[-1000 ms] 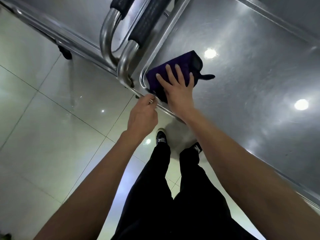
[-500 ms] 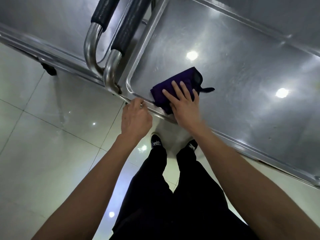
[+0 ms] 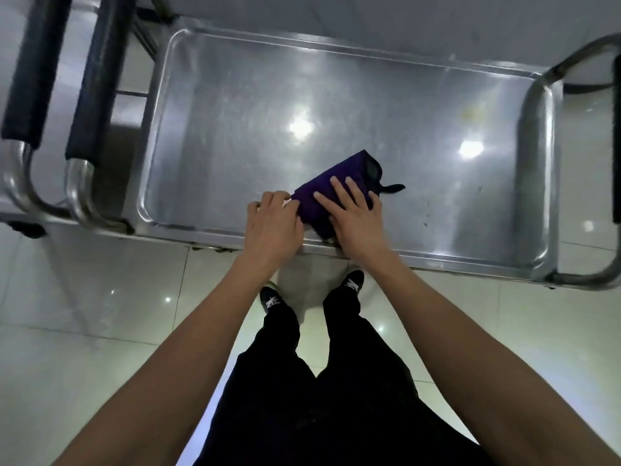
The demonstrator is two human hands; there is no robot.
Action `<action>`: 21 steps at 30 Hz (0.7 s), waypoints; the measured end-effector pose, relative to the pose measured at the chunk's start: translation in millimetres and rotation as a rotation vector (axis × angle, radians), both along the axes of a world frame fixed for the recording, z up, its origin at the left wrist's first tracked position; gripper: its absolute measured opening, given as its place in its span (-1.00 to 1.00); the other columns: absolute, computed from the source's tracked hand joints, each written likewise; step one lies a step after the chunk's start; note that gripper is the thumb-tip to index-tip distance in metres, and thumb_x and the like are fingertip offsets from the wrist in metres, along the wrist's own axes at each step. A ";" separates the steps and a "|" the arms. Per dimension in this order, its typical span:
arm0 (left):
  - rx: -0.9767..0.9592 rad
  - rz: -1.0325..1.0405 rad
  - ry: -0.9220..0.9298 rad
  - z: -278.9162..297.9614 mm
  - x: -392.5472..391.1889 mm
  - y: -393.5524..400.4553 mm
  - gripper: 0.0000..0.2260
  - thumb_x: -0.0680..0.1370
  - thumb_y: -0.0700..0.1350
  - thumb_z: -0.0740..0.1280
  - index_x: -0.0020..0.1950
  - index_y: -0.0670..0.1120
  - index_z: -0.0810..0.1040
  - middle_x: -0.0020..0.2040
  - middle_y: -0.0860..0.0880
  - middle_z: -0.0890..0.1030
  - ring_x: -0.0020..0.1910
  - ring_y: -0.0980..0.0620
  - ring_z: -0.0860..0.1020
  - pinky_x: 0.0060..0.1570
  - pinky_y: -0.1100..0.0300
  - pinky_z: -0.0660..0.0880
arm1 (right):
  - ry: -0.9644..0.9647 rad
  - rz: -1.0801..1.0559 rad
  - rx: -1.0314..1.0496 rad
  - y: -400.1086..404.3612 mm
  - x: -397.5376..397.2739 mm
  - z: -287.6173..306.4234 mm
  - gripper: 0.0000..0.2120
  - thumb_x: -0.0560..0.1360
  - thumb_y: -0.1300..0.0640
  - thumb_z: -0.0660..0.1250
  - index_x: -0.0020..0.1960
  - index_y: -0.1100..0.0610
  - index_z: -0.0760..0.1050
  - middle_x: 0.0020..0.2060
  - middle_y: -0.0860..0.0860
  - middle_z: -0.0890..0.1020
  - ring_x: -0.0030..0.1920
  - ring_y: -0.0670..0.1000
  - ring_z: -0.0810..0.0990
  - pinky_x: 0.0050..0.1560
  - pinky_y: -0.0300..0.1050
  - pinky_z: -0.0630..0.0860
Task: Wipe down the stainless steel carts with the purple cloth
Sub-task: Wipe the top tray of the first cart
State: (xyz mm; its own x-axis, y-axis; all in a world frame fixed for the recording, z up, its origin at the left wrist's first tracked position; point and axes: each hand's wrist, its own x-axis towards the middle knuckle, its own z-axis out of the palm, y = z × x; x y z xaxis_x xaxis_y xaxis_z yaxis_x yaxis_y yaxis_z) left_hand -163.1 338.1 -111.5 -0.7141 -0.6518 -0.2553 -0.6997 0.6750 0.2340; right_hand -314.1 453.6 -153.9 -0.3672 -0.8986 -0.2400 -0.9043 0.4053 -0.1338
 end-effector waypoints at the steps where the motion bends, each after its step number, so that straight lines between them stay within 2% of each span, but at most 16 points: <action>1: 0.002 -0.015 -0.004 1.0 -14.0 5.4 -0.72 0.62 -0.04 0.22 0.27 -0.06 0.56 0.30 -0.04 0.52 0.32 -0.08 0.41 0.29 -0.07 0.34 | -0.008 -0.005 0.008 5.5 -12.3 1.6 -0.43 0.62 0.02 0.21 0.57 -0.23 0.11 0.61 0.00 0.10 0.61 0.11 0.01 0.48 0.27 0.09; 7: 0.014 0.008 -0.017 8.8 -74.5 20.2 -0.70 0.65 -0.01 0.20 0.33 -0.07 0.53 0.33 -0.04 0.51 0.34 -0.07 0.40 0.30 -0.08 0.37 | -0.046 -0.021 0.040 18.4 -72.5 11.9 -0.42 0.65 -0.01 0.17 0.59 -0.22 0.03 0.63 0.01 0.01 0.61 0.11 -0.08 0.51 0.26 0.01; 11: 0.015 0.016 -0.053 8.4 -106.3 20.6 -0.69 0.64 -0.02 0.20 0.36 -0.06 0.51 0.36 -0.03 0.49 0.36 -0.06 0.39 0.31 -0.06 0.37 | -0.050 0.010 0.066 13.5 -100.0 13.6 -0.42 0.66 -0.03 0.13 0.60 -0.23 -0.04 0.63 0.01 -0.06 0.61 0.11 -0.12 0.50 0.24 0.03; 15: 0.015 0.033 -0.070 5.6 -127.8 9.4 -0.68 0.63 -0.03 0.22 0.34 -0.07 0.52 0.39 -0.04 0.48 0.39 -0.07 0.38 0.31 -0.07 0.35 | -0.061 -0.023 0.046 5.1 -112.5 13.3 -0.41 0.65 -0.01 0.16 0.60 -0.21 -0.01 0.63 0.01 -0.04 0.61 0.11 -0.12 0.48 0.23 0.03; 21: 0.038 0.022 0.005 -2.0 -155.6 -28.4 -0.66 0.63 -0.02 0.22 0.38 -0.06 0.51 0.38 -0.06 0.50 0.40 -0.07 0.38 0.31 -0.08 0.35 | -0.027 -0.123 0.022 -22.2 -131.9 2.1 -0.39 0.64 -0.01 0.22 0.60 -0.19 0.02 0.63 0.04 0.01 0.61 0.13 -0.11 0.49 0.29 0.02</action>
